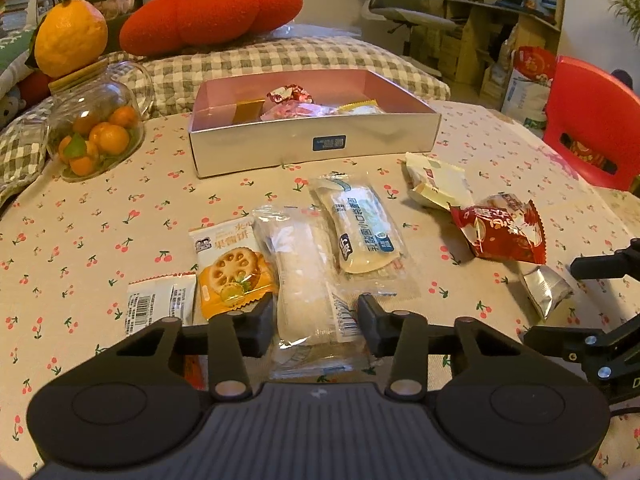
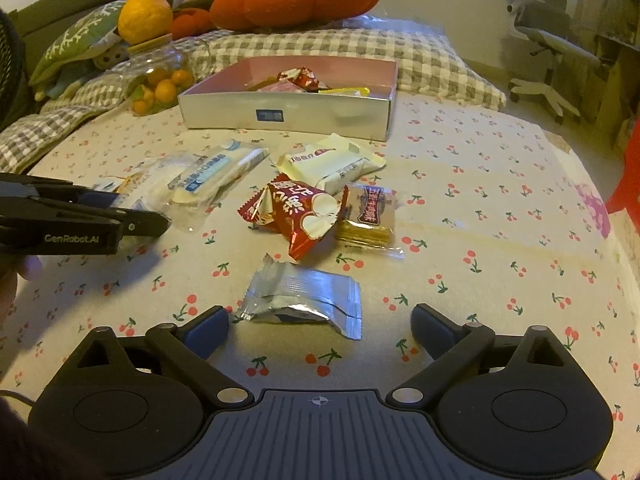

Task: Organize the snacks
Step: 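Grasp the white translucent packet with the left gripper while the right grasps the silver foil packet, then carry both packets into the silver box and open both grippers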

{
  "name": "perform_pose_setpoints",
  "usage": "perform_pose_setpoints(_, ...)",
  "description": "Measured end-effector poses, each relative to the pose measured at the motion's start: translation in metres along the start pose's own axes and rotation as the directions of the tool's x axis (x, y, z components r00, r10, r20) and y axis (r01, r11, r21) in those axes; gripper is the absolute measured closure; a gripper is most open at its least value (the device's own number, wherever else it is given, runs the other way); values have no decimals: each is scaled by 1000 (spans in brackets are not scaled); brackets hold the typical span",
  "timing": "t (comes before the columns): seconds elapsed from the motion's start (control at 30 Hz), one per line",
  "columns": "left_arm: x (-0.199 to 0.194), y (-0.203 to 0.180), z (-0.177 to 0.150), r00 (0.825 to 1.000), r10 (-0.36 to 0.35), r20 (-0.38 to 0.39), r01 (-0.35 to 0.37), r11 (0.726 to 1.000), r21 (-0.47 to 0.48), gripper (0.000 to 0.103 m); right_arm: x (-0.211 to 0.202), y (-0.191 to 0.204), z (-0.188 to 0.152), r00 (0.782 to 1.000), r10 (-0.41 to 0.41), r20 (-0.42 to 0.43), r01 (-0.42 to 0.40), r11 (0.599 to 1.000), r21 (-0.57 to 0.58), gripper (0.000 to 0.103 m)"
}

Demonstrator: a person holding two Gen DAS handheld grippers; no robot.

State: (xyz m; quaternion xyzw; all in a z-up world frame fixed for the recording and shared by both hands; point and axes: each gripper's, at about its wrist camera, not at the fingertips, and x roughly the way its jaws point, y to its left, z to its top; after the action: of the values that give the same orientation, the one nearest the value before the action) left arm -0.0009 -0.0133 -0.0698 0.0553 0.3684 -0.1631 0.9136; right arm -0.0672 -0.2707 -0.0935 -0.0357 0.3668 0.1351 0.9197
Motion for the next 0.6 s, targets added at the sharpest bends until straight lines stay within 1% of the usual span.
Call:
perform_pose_setpoints(0.07,-1,1,0,1000,0,-3,0,1000,-4,69,-2,1,0,1000,9,6,-9,1000,-10,14)
perform_pose_setpoints(0.13,-2,2,1,1000,0,-8,-1,1000,-15,71,-3,3,1,1000,18,14,-18,1000,-20,26)
perform_pose_setpoints(0.17,-2,3,1,1000,-2,-11,2,1000,-22,71,-4,4,2,1000,24,17,-24,999,-24,30)
perform_pose_setpoints(0.23,-3,5,1,1000,-7,-15,7,1000,-30,73,-5,5,3,999,38,20,-37,999,-31,44)
perform_pose_setpoints(0.3,-5,5,1,1000,-11,-15,10,999,-31,75,-5,7,4,998,50,23,-49,998,-40,52)
perform_pose_setpoints(0.4,-8,6,2,1000,-14,-20,13,999,-34,78,-5,9,5,998,63,22,-61,997,-49,54)
perform_pose_setpoints(0.43,-9,7,2,1000,-15,-25,14,999,-38,78,-5,10,5,998,66,22,-65,997,-51,57)
perform_pose_setpoints(0.6,-13,9,2,998,-28,-49,26,998,-54,80,-10,14,7,994,103,24,-101,993,-57,58)
